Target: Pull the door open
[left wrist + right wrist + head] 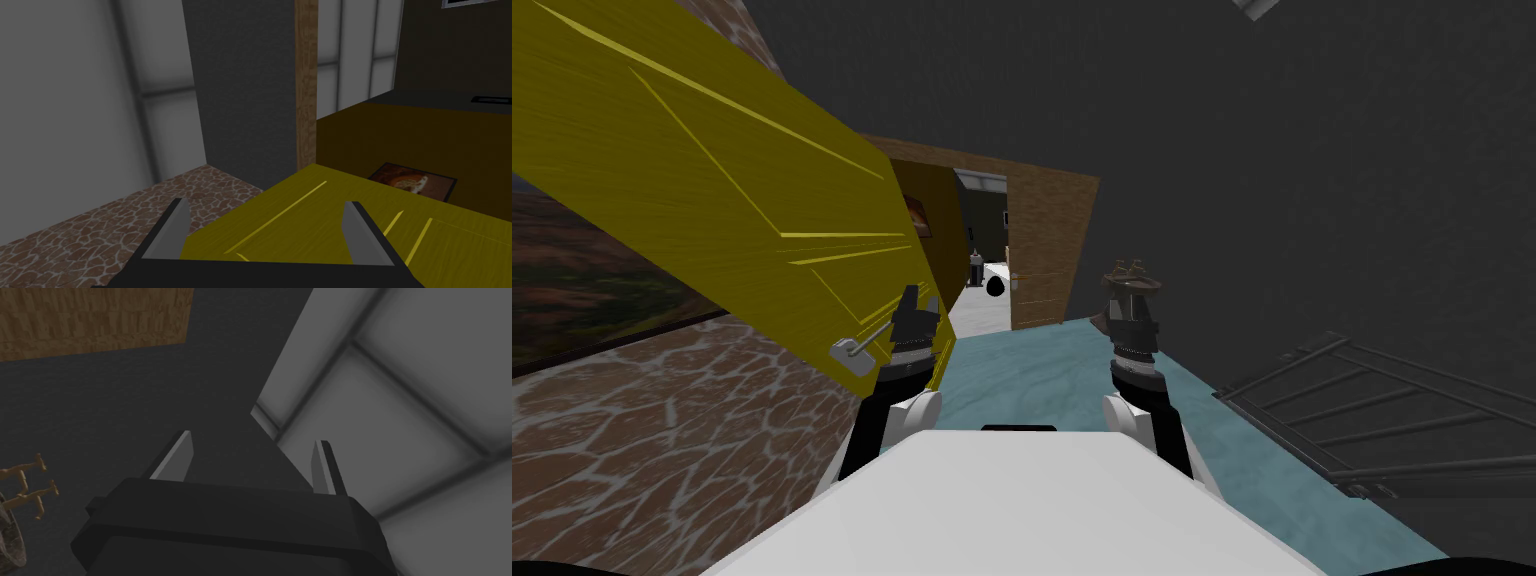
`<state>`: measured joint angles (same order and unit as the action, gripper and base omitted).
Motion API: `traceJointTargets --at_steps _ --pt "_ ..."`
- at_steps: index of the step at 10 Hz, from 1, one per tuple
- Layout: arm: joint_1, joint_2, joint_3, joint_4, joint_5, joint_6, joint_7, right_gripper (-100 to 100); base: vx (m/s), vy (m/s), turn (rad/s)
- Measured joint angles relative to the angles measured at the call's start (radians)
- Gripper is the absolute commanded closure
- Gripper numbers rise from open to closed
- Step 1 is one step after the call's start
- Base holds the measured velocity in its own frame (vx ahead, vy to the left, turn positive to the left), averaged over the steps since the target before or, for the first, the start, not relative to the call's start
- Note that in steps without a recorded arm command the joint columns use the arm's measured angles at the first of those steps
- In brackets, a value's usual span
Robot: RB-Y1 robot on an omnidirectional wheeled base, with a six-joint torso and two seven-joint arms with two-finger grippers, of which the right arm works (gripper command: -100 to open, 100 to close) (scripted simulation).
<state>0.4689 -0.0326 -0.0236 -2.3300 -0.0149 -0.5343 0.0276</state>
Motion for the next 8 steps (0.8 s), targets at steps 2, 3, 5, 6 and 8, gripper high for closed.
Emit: traceJointTargets --at_steps 2,3,5,6,8 --pt "-0.018 -0.011 0.001 0.039 -0.016 0.000 0.004 -100 0.078 0.015 0.076" --pt "-0.023 -0.015 0.006 0.063 -0.023 -0.005 0.008 -100 0.076 0.025 0.073" --pt "-0.049 -0.027 0.001 0.100 -0.042 0.005 0.010 -100 0.074 0.025 0.067" --pt "-0.061 -0.031 0.002 0.124 -0.049 0.005 0.013 -100 0.067 0.015 0.067" --pt "-0.078 -0.041 0.003 0.161 -0.065 0.005 0.017 -100 0.074 -0.001 0.075"
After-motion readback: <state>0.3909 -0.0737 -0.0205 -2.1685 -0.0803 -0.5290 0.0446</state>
